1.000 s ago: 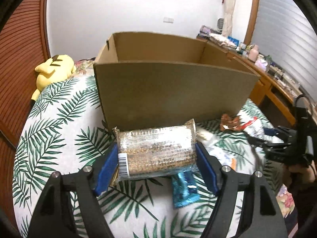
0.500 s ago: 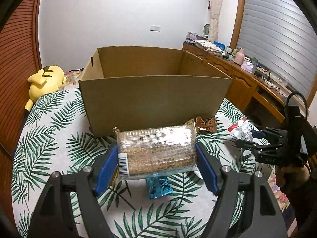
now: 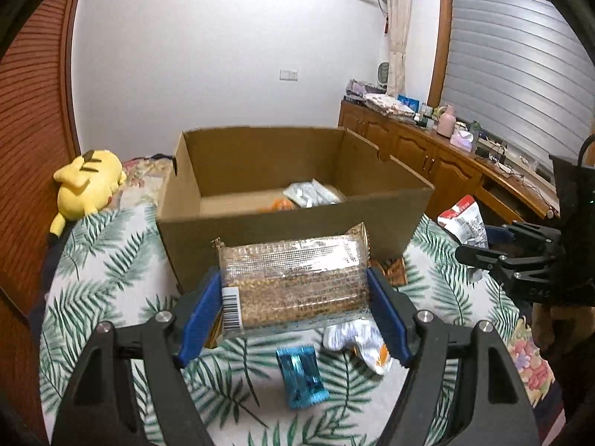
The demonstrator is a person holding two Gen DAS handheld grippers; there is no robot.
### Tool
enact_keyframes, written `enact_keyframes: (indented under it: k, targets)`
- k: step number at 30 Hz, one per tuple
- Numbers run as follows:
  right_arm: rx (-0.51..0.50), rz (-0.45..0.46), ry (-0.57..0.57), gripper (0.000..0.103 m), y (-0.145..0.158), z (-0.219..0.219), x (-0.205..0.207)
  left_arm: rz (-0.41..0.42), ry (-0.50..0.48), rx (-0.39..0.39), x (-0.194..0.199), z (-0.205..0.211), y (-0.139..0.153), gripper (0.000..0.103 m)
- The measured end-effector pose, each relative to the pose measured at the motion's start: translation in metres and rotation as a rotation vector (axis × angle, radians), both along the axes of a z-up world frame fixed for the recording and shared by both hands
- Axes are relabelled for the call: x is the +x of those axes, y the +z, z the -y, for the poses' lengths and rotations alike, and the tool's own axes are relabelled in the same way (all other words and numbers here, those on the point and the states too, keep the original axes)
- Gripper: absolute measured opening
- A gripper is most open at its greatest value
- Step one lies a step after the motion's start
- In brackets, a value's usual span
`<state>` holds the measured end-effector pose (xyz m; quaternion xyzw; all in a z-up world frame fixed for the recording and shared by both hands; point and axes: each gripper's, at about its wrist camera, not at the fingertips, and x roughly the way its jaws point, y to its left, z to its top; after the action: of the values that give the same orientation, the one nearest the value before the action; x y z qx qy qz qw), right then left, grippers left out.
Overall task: Organize snacks
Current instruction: 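Carry both packs over the box and open both grippers to drop them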
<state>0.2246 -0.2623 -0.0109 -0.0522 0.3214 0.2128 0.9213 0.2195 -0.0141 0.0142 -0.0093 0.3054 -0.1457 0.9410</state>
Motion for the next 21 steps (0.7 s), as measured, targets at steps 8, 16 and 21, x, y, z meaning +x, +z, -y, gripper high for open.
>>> enact_keyframes:
  k: [8,16,21]
  targets:
    - [0.01,0.072,0.029,0.058,0.037,-0.024,0.037,0.072,-0.027,0.004,0.04,0.002,0.03,0.076]
    - [0.008,0.102,0.063,0.058,0.047,-0.054,0.085,0.096,-0.025,0.021,0.088,-0.003,0.035,0.076]
    - [0.014,0.11,0.078,0.058,0.041,-0.068,0.11,0.112,0.008,0.022,0.118,-0.012,0.029,0.076]
